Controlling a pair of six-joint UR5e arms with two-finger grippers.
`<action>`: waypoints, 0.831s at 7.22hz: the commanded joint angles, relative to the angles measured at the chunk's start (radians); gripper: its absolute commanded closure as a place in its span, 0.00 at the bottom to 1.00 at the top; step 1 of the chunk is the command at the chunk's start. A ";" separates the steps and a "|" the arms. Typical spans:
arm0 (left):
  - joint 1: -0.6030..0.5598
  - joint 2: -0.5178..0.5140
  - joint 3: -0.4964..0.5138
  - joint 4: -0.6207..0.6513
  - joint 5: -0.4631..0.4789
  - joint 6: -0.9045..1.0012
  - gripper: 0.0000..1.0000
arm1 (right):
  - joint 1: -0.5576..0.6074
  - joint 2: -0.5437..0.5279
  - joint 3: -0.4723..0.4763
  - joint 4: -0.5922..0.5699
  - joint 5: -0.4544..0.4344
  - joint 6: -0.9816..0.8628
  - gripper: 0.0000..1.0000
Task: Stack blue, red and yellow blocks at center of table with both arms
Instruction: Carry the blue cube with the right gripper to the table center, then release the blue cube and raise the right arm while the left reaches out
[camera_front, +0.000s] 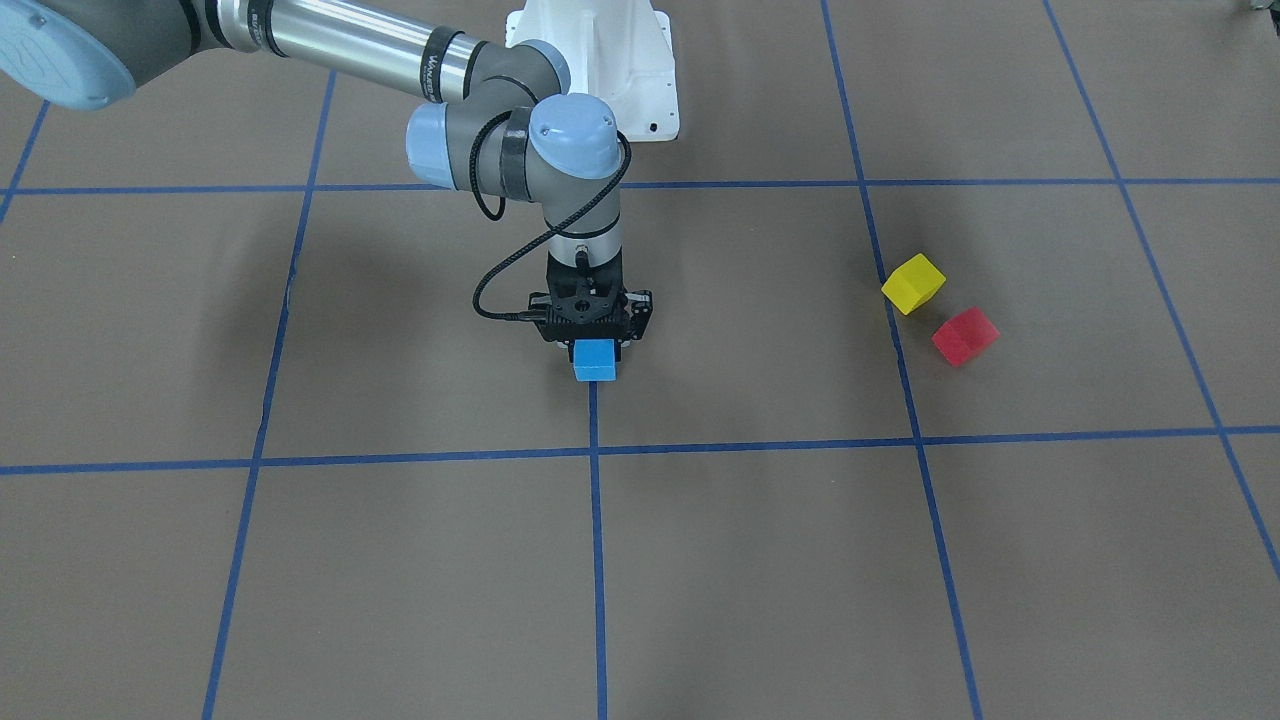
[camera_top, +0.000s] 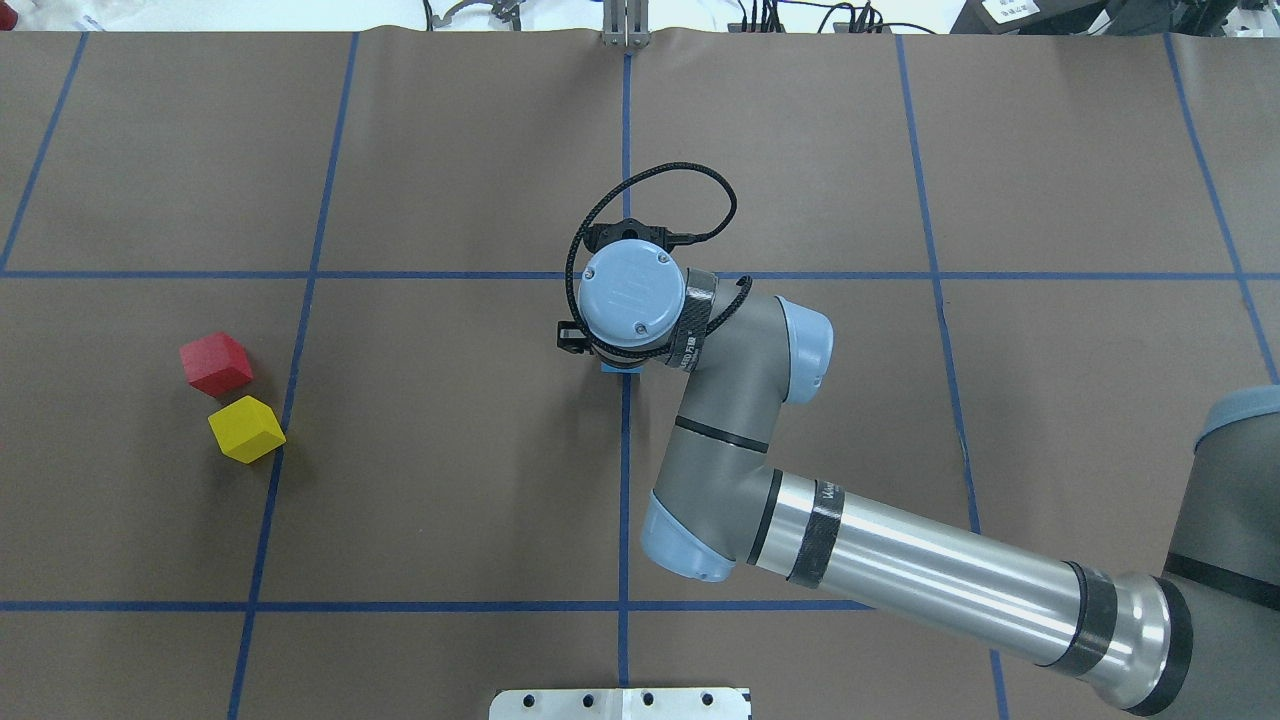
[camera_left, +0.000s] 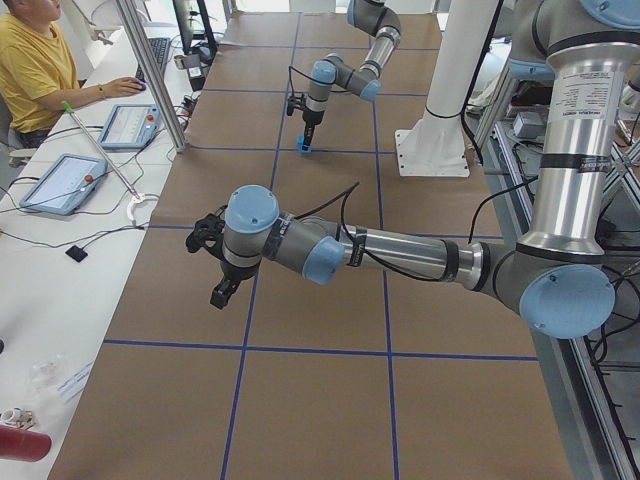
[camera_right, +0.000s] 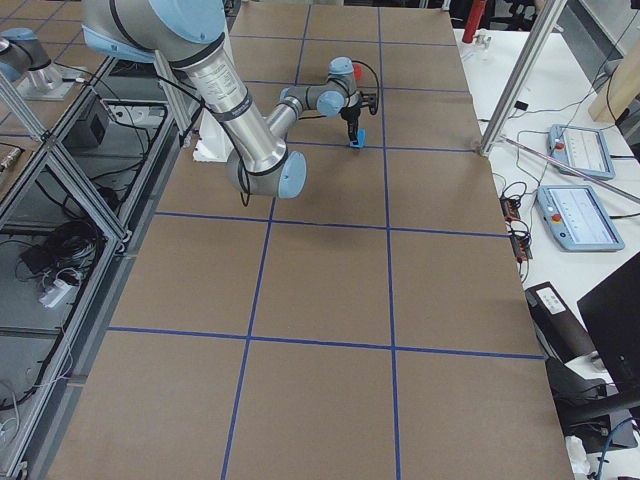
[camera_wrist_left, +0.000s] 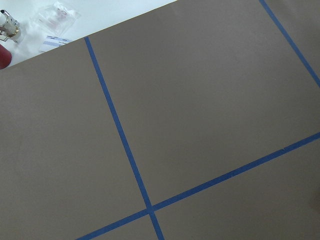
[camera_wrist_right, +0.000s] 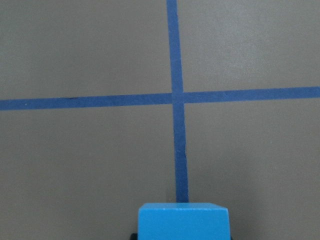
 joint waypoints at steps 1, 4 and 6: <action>0.000 -0.008 -0.001 0.000 0.000 -0.008 0.00 | 0.021 -0.007 0.055 -0.004 0.001 -0.001 0.00; 0.027 -0.014 -0.010 -0.062 0.000 -0.057 0.00 | 0.166 -0.032 0.136 -0.072 0.088 -0.019 0.00; 0.191 -0.032 -0.012 -0.249 0.003 -0.278 0.00 | 0.306 -0.145 0.295 -0.184 0.174 -0.170 0.00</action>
